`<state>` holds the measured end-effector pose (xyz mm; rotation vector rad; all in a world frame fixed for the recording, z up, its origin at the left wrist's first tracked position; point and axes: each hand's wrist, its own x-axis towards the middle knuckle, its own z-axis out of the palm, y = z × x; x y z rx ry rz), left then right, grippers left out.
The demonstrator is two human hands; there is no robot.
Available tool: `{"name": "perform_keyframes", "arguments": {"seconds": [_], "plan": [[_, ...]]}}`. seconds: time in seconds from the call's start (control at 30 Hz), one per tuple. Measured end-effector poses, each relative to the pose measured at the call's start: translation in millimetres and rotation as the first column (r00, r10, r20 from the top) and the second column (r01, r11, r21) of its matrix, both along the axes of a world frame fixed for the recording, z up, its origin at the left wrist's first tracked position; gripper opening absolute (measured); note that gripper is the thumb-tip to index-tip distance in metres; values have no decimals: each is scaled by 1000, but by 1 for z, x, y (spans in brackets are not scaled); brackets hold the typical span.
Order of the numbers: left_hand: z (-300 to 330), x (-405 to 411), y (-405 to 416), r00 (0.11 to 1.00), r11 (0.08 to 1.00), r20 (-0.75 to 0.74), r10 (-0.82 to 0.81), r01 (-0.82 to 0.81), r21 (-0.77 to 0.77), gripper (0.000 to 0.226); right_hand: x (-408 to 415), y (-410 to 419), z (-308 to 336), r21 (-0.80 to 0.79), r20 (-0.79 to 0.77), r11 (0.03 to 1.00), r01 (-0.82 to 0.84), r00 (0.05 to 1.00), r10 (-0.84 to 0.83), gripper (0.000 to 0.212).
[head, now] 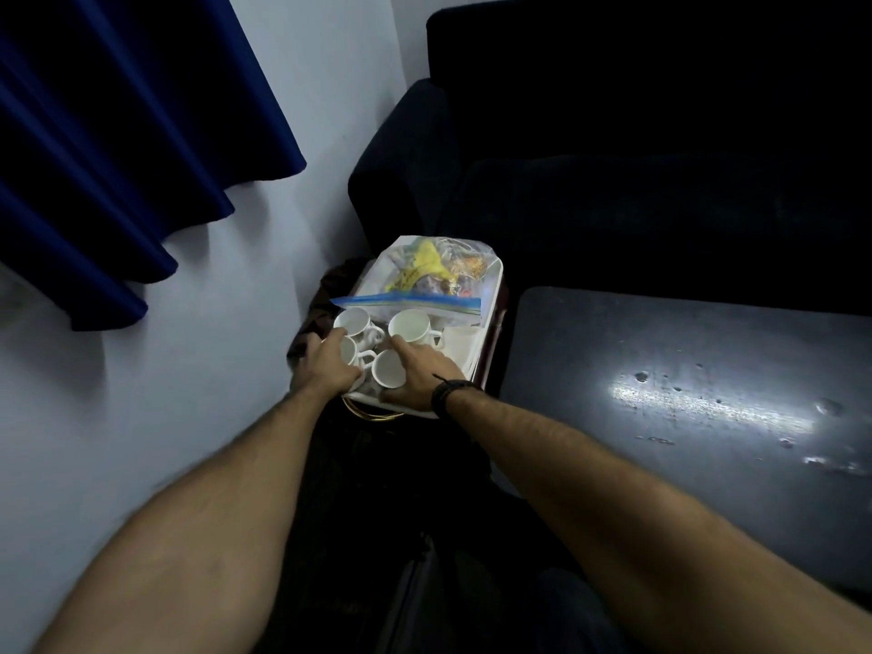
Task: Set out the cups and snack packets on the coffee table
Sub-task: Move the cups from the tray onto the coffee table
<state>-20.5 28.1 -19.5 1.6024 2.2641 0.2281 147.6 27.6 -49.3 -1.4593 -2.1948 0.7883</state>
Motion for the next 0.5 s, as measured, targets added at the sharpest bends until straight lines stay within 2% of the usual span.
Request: {"name": "perform_keyframes", "arguments": {"seconds": [0.13,0.23,0.33,0.5], "plan": [[16,5,-18,999,989,-10,32,-30,145,62,5,-7,21,-38,-133,994,99,986,-103,59],[37,13,-25,998,971,7,57,-57,233,58,23,-8,41,-80,-210,989,125,968,-139,61],[59,36,-29,999,958,19,32,-36,284,60,66,-9,57,-79,-198,984,159,965,-172,75],[68,95,-30,998,947,2,-65,61,317,67,151,-21,65,-127,-156,951,282,941,-300,62]]}}
